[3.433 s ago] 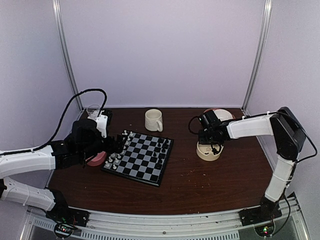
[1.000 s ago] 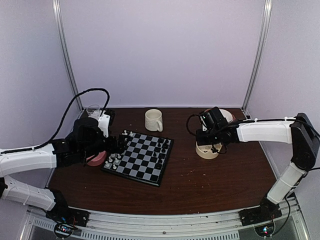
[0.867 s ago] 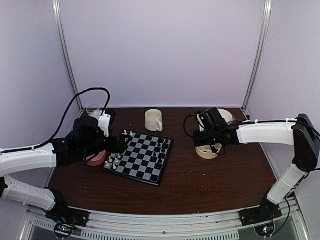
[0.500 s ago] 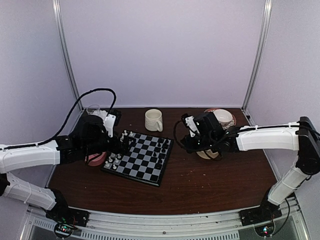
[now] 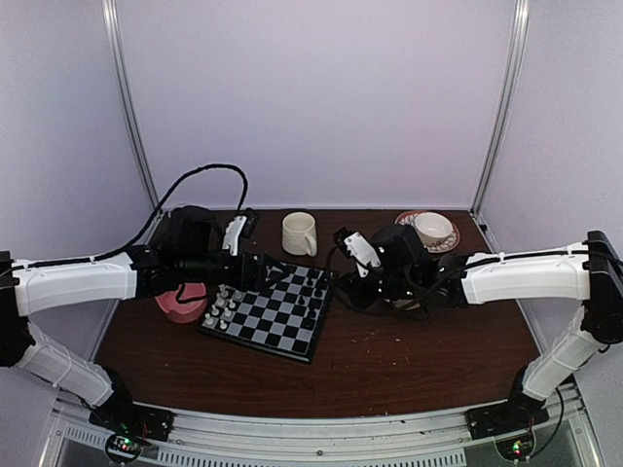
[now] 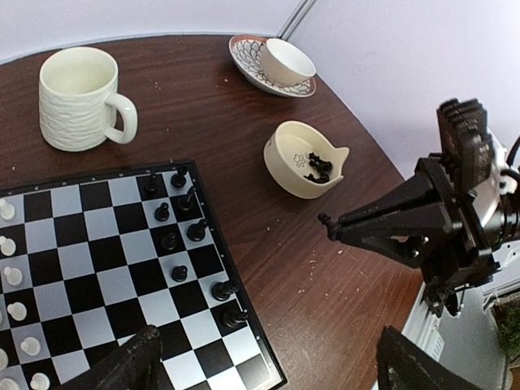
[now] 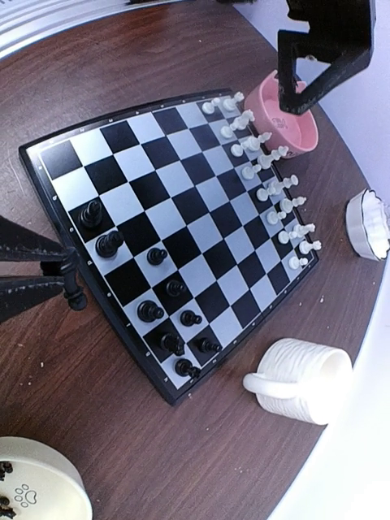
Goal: Set up the chess pieces on the board
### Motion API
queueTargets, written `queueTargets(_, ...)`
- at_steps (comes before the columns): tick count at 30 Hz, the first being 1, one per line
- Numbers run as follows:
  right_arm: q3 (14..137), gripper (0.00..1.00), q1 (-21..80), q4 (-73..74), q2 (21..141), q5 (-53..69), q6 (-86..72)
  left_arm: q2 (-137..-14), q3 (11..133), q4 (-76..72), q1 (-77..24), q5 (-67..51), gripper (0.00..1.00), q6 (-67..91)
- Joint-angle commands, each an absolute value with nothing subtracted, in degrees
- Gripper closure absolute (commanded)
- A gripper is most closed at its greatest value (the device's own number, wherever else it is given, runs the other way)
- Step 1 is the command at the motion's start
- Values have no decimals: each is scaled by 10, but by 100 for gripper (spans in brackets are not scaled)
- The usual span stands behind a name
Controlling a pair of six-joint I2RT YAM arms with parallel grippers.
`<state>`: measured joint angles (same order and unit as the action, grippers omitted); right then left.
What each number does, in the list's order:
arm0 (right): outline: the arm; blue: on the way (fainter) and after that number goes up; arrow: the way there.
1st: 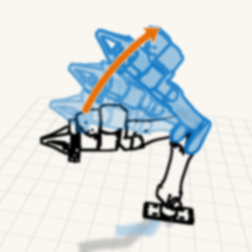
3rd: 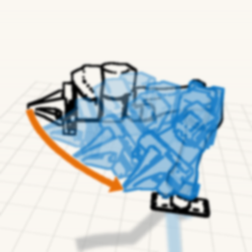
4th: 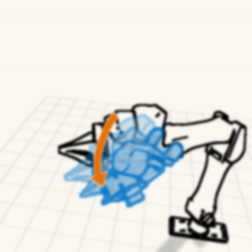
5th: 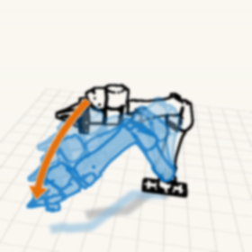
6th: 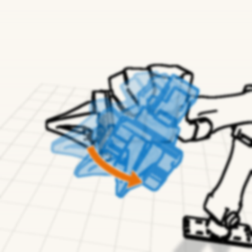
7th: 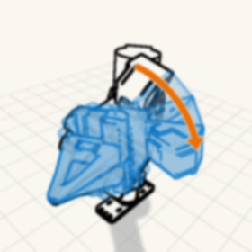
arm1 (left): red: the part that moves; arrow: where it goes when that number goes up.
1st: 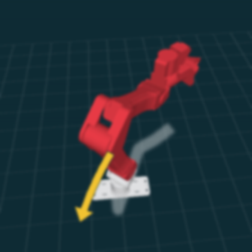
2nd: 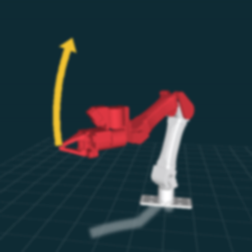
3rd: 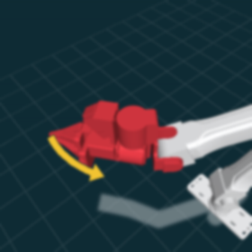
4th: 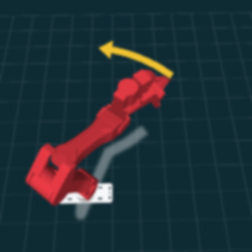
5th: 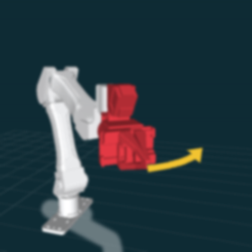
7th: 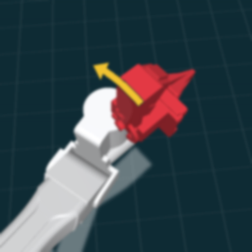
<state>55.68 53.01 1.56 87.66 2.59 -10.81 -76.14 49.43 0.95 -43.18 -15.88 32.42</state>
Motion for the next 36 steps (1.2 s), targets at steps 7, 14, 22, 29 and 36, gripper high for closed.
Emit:
queueTargets(7, 659, 93, 583, 29, 949, 26, -79, -741, 499, 55, -387, -186, 14, 375)
queueTargets(14, 721, 94, 610, 47, 1017, 28, -78, -644, 437, 92, -384, -41, 10, 350)
queueTargets(22, 814, 94, 644, 86, 1107, -20, -54, -554, 375, 127, -384, 81, 8, 347)
queueTargets(29, 875, 97, 677, 122, 1181, -131, -8, -445, 325, 169, -384, 206, 8, 345)
queueTargets(36, 902, 98, 698, 138, 1222, -205, 51, -310, 282, 203, -384, 305, 9, 354)
